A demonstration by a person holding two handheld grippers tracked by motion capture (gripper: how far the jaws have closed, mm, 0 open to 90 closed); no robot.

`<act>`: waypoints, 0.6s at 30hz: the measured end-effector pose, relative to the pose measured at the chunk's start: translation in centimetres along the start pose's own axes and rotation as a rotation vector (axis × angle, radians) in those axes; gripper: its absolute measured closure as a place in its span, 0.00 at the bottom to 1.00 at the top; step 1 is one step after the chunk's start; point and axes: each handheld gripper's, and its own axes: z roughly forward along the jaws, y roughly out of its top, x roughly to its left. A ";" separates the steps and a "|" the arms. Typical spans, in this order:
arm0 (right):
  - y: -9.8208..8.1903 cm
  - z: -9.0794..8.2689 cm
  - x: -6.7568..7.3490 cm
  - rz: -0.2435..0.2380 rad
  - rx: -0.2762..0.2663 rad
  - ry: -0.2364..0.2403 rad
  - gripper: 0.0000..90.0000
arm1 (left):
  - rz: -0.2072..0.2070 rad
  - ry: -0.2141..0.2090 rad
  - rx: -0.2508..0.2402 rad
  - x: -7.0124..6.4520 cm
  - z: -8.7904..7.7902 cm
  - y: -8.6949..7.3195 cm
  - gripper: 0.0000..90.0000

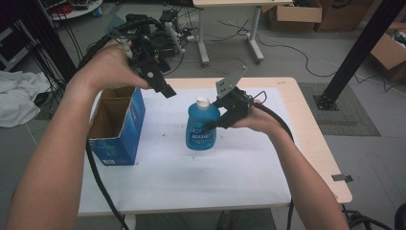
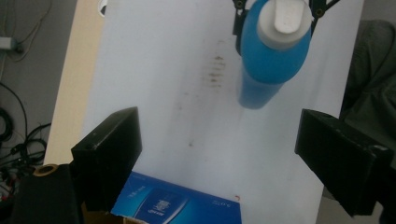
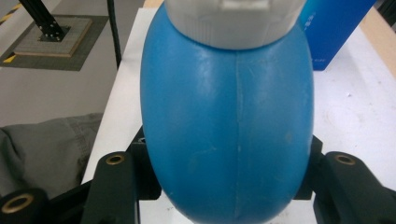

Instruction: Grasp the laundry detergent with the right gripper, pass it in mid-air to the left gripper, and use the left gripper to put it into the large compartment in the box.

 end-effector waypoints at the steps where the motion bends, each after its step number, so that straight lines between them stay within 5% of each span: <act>1: 0.2 -0.2 0.0 -0.006 -0.003 -0.004 0.50 | 0.004 -0.005 0.003 -0.1 0.1 0.2 0.17; 18: 2.6 -1.3 0.7 -0.031 0.028 -0.022 0.50 | 0.127 -0.070 0.074 -2.5 2.6 3.8 0.17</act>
